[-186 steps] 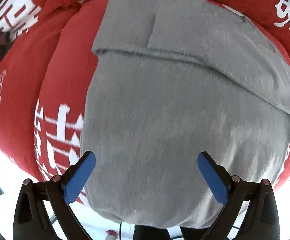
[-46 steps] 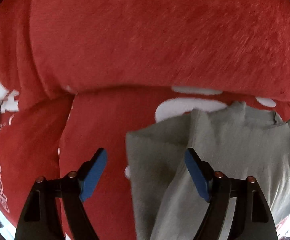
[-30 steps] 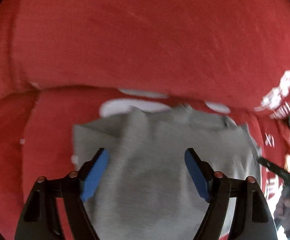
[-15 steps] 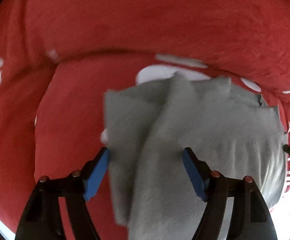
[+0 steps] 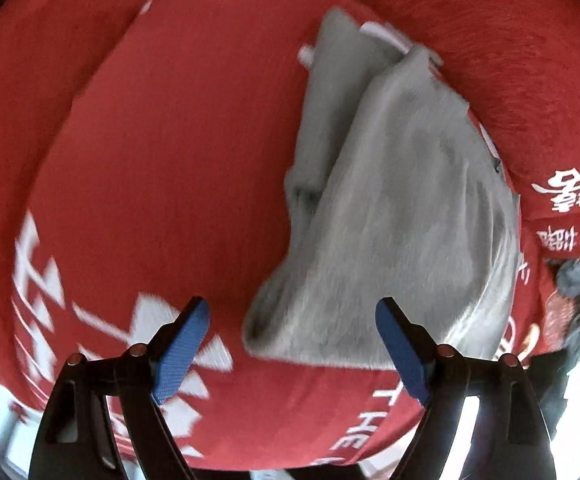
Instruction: Fold small clothes
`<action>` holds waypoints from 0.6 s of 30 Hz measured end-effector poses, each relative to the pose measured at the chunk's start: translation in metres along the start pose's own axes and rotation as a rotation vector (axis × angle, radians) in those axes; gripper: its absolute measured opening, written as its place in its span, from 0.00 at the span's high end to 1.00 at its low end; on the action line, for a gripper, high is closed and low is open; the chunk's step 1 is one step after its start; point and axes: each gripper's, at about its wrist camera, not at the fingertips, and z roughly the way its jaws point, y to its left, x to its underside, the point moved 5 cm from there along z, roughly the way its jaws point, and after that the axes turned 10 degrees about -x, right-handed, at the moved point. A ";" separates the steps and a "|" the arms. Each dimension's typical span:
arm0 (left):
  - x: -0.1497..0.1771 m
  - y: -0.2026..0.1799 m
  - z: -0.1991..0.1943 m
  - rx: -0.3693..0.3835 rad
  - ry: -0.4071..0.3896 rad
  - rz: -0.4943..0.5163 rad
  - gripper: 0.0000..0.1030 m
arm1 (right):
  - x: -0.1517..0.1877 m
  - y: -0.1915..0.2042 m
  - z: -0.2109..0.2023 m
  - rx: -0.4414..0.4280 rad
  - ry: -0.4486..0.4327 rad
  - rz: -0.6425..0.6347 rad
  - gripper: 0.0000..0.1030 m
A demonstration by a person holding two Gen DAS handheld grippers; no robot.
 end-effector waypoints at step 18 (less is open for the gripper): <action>0.018 0.007 -0.008 -0.073 -0.117 0.124 0.90 | 0.024 0.011 0.098 0.055 0.041 -0.001 0.93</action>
